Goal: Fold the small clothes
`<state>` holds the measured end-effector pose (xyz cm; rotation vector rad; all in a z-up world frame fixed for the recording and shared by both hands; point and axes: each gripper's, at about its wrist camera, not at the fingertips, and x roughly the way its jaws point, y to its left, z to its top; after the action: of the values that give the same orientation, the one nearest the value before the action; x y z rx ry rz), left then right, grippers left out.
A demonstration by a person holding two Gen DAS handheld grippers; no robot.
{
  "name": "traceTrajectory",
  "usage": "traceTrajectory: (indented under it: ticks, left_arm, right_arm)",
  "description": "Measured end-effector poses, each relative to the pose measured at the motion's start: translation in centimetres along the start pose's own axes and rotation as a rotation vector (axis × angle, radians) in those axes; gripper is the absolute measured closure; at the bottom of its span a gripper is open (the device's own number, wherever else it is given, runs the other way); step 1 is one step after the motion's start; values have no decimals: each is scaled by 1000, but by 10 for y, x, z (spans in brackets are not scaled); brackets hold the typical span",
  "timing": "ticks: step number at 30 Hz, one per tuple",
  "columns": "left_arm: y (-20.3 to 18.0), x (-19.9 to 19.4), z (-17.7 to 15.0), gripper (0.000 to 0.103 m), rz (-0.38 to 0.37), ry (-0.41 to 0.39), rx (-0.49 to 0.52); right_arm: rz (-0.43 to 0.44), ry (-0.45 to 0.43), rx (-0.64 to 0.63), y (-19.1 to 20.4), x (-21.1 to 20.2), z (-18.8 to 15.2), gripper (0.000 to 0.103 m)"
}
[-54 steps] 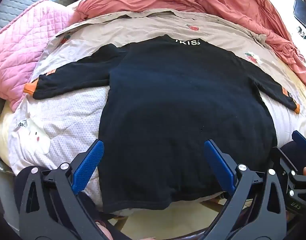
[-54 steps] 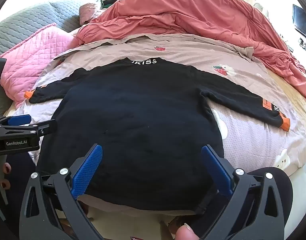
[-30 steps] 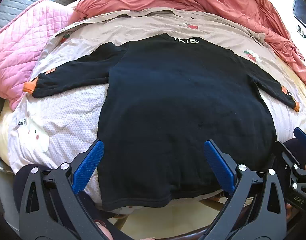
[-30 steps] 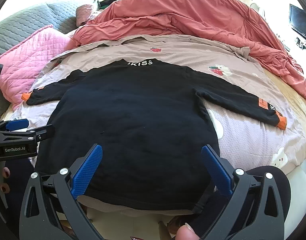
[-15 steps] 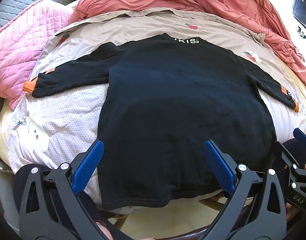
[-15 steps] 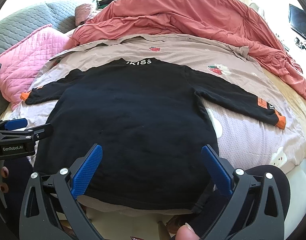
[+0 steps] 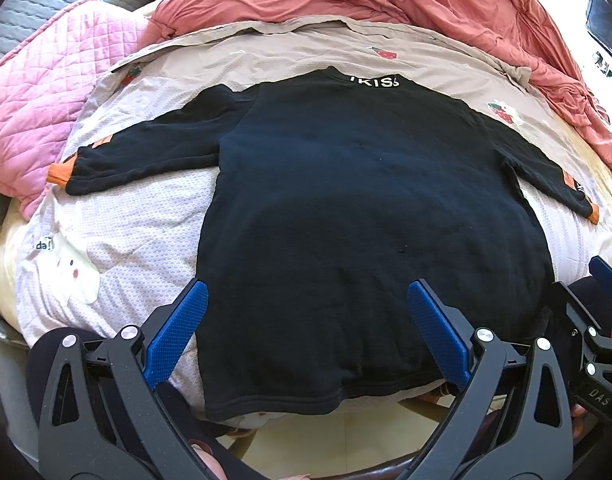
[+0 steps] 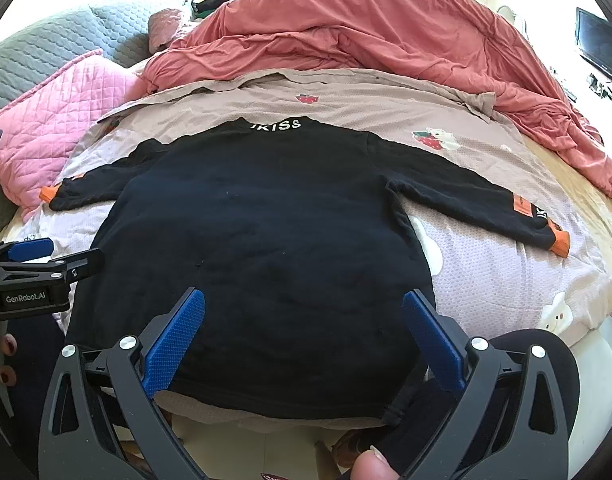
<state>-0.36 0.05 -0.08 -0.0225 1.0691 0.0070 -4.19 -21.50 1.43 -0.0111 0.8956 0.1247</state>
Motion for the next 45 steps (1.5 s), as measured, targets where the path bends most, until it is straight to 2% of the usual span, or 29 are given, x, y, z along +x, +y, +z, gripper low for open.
traceTrajectory:
  ticks: [20, 26, 30, 40, 45]
  left_arm:
    - [-2, 2, 2, 9, 5, 11, 8]
    - [-1, 4, 13, 9, 15, 5, 1]
    - [-4, 3, 30, 9, 29, -17, 4]
    - [-30, 1, 88, 9, 29, -75, 7]
    - [-45, 5, 112, 9, 19, -76, 10]
  right_arm:
    - [-3, -3, 2, -2, 0, 0, 4]
    - [-3, -1, 2, -5, 2, 8, 4]
    - [13, 6, 28, -15, 5, 27, 4]
    - [-46, -57, 73, -50, 12, 97, 4]
    - [-47, -73, 111, -66, 18, 129, 4]
